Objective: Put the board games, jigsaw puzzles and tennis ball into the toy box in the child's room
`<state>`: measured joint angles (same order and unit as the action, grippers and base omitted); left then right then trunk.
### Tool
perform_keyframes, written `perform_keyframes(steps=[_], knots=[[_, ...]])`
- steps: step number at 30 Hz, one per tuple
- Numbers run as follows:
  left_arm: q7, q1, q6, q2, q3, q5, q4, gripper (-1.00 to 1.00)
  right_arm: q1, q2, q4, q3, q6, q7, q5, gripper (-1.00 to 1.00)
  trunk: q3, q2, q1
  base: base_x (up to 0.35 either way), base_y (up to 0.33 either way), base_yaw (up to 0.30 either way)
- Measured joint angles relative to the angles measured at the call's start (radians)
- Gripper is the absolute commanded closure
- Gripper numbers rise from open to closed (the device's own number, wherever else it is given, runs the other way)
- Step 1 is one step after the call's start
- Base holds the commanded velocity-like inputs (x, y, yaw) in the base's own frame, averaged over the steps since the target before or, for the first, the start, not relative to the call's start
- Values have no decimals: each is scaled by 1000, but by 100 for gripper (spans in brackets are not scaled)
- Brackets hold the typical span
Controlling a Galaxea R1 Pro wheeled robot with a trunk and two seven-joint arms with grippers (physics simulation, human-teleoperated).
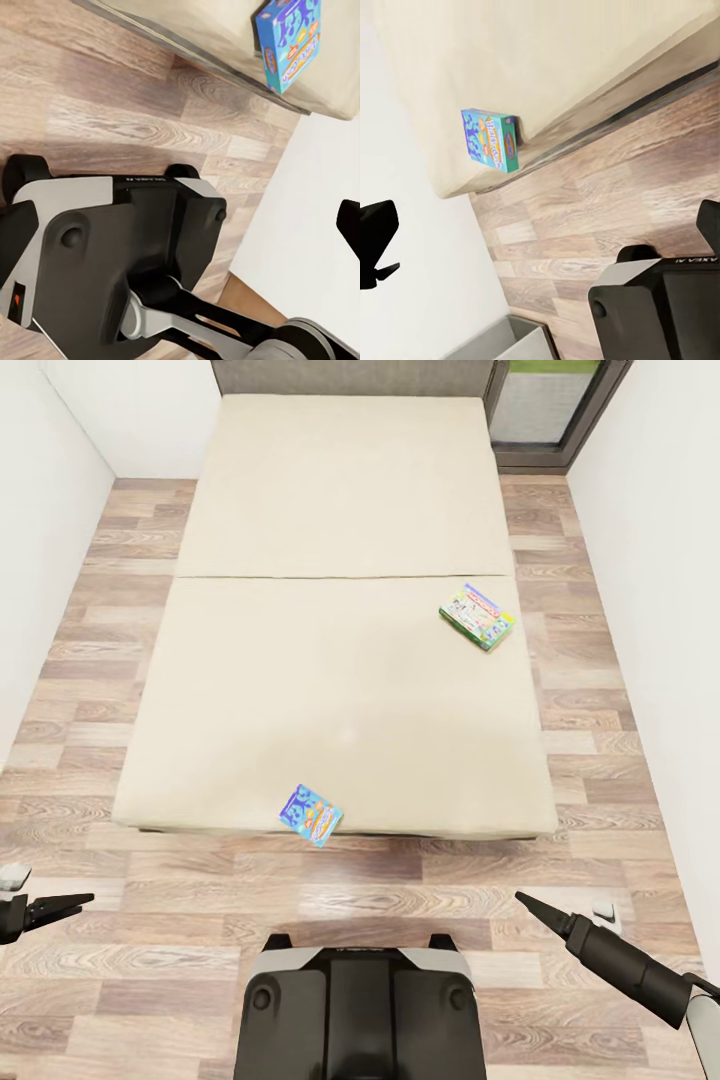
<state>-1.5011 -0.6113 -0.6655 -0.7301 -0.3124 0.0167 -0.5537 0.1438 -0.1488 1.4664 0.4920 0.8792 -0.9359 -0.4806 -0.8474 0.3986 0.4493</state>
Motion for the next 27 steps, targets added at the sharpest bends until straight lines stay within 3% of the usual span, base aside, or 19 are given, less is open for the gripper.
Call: perform_keyframes(steps=[27], knots=[[0,0,-2,21,3,-2,0,-100,0,0,-2,1,0,0,0,-100,44,0,0,5,0,0]])
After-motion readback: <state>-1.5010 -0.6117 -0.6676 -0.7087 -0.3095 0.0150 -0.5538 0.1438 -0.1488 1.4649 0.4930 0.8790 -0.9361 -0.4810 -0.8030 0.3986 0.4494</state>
